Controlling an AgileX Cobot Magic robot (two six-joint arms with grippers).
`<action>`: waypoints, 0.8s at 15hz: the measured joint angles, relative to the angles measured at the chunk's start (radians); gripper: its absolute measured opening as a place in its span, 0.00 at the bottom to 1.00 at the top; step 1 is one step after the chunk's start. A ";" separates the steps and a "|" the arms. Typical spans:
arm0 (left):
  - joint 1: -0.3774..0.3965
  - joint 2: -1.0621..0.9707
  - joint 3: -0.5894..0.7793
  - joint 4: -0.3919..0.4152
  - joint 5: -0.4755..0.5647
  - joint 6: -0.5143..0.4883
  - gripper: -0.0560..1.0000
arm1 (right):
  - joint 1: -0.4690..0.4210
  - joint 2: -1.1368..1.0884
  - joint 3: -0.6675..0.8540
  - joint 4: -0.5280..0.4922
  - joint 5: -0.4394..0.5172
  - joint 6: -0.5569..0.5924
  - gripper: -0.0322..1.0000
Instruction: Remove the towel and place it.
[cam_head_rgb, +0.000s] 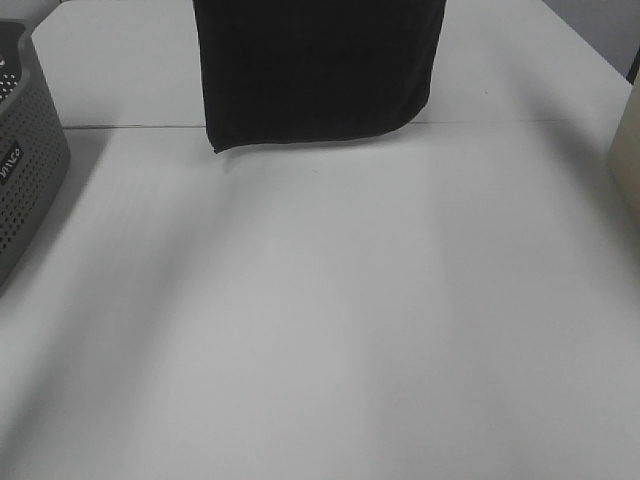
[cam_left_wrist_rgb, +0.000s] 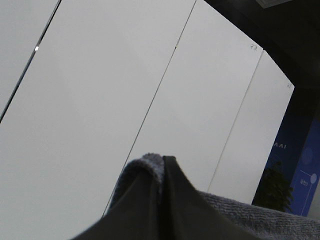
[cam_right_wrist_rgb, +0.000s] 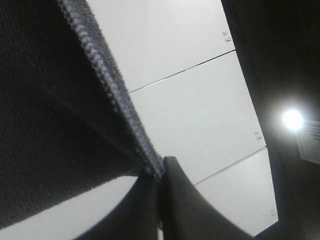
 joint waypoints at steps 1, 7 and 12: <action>0.000 0.000 -0.001 0.018 0.010 0.000 0.05 | 0.000 0.008 0.000 -0.003 -0.020 0.000 0.04; 0.000 0.033 -0.002 0.110 0.045 -0.023 0.05 | 0.000 0.049 0.000 -0.011 -0.044 0.022 0.04; -0.002 0.053 -0.002 0.116 0.048 -0.068 0.05 | -0.012 0.061 0.000 -0.014 -0.040 0.055 0.04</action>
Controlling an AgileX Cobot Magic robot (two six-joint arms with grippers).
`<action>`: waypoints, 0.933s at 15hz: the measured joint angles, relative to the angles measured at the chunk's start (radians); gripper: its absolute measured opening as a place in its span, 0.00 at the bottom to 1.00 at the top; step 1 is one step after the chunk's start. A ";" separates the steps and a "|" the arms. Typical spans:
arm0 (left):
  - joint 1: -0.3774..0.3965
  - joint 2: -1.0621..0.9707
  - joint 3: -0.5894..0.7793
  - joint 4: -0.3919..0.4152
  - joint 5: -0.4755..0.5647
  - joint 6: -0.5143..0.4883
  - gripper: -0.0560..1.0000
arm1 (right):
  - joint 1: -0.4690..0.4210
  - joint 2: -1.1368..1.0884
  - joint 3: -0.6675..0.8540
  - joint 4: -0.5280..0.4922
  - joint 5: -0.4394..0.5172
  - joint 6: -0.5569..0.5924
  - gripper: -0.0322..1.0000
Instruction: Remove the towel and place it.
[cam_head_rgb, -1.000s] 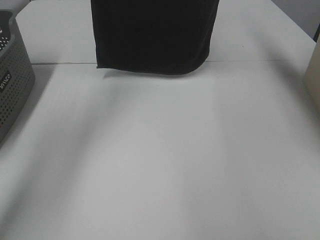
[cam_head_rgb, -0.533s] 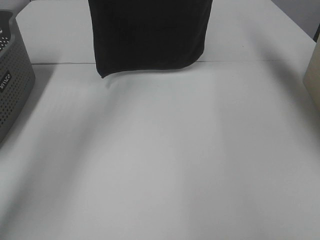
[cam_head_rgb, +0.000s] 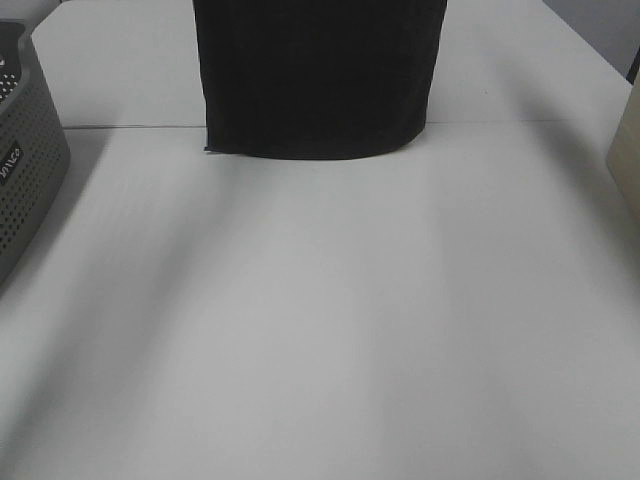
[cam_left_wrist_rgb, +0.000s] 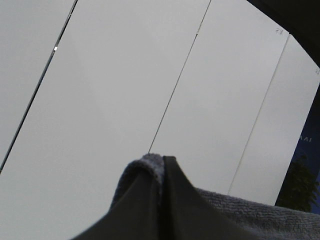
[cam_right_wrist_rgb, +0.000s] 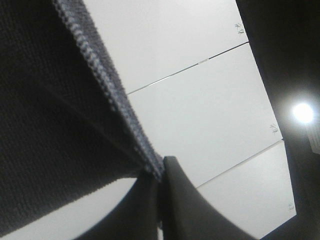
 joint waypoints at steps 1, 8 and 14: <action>0.000 0.000 0.000 0.002 0.000 -0.003 0.05 | 0.000 0.000 0.000 -0.002 0.000 0.010 0.04; 0.003 0.000 -0.001 0.004 -0.047 0.048 0.05 | -0.003 -0.017 0.000 0.003 0.105 0.040 0.04; 0.005 -0.077 0.079 0.004 -0.186 0.094 0.05 | -0.021 -0.194 0.000 0.109 0.687 0.071 0.04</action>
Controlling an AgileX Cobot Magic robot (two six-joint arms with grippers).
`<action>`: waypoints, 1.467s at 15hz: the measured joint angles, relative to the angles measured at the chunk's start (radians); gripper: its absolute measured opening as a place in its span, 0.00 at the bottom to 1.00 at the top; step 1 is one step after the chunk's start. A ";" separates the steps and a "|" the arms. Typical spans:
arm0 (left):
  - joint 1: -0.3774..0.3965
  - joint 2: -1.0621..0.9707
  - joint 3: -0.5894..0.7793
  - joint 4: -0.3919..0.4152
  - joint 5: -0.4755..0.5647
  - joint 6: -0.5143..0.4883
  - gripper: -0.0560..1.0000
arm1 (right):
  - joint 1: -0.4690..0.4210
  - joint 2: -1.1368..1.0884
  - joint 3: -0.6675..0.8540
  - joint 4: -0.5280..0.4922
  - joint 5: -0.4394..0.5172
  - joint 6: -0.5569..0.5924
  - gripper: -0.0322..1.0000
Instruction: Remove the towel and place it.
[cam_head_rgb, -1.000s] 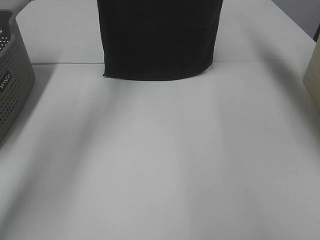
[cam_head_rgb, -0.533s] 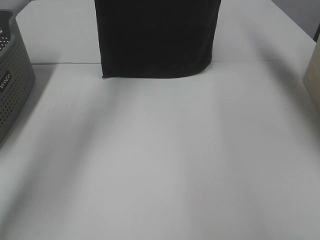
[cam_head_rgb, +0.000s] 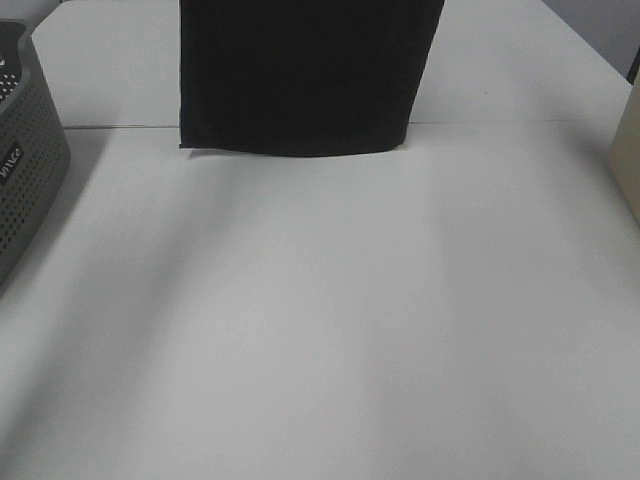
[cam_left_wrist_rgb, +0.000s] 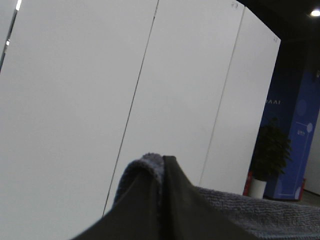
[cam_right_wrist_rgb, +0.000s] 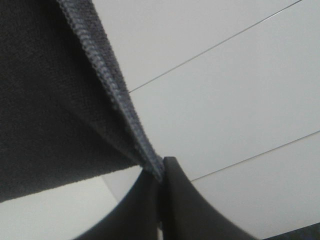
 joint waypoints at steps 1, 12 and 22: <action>0.002 -0.043 0.083 0.000 -0.025 0.000 0.05 | -0.002 -0.015 0.000 0.000 0.083 0.000 0.04; -0.006 -0.834 1.294 -0.012 -0.115 0.089 0.05 | 0.009 -0.301 0.255 0.189 0.653 0.122 0.04; -0.009 -1.201 1.721 -0.020 -0.337 0.014 0.05 | 0.011 -0.791 0.956 0.233 0.649 0.132 0.04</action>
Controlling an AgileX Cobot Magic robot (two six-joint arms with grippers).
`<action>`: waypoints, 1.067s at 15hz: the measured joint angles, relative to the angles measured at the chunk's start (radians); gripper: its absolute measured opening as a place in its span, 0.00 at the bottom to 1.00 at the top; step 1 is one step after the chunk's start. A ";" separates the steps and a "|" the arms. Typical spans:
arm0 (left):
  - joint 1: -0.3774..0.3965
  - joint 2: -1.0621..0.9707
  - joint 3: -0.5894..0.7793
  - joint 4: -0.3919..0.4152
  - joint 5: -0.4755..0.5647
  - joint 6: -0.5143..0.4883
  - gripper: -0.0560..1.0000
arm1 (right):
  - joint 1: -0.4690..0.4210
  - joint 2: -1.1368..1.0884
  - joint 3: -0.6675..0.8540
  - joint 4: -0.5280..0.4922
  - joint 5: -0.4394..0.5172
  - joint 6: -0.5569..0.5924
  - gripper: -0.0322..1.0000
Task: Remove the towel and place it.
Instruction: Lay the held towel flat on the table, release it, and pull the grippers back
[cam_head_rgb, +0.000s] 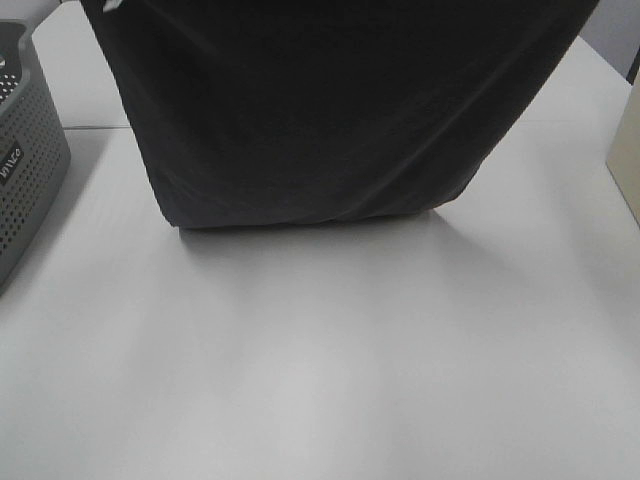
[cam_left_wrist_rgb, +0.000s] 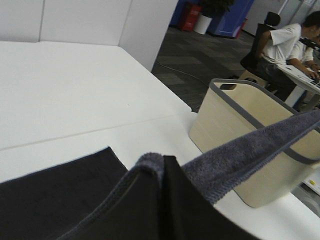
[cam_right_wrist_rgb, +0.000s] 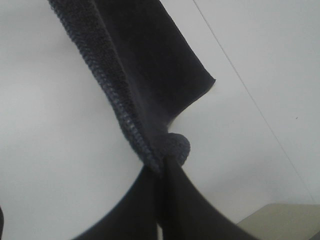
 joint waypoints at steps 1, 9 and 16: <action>0.000 -0.018 0.027 0.000 -0.010 -0.011 0.05 | -0.002 -0.043 0.051 0.021 -0.001 0.004 0.04; 0.016 -0.040 0.238 0.005 -0.123 -0.051 0.05 | -0.018 -0.234 0.448 0.119 -0.006 0.015 0.04; 0.020 -0.040 0.412 0.016 -0.106 -0.037 0.05 | -0.023 -0.232 0.754 0.293 -0.010 -0.306 0.04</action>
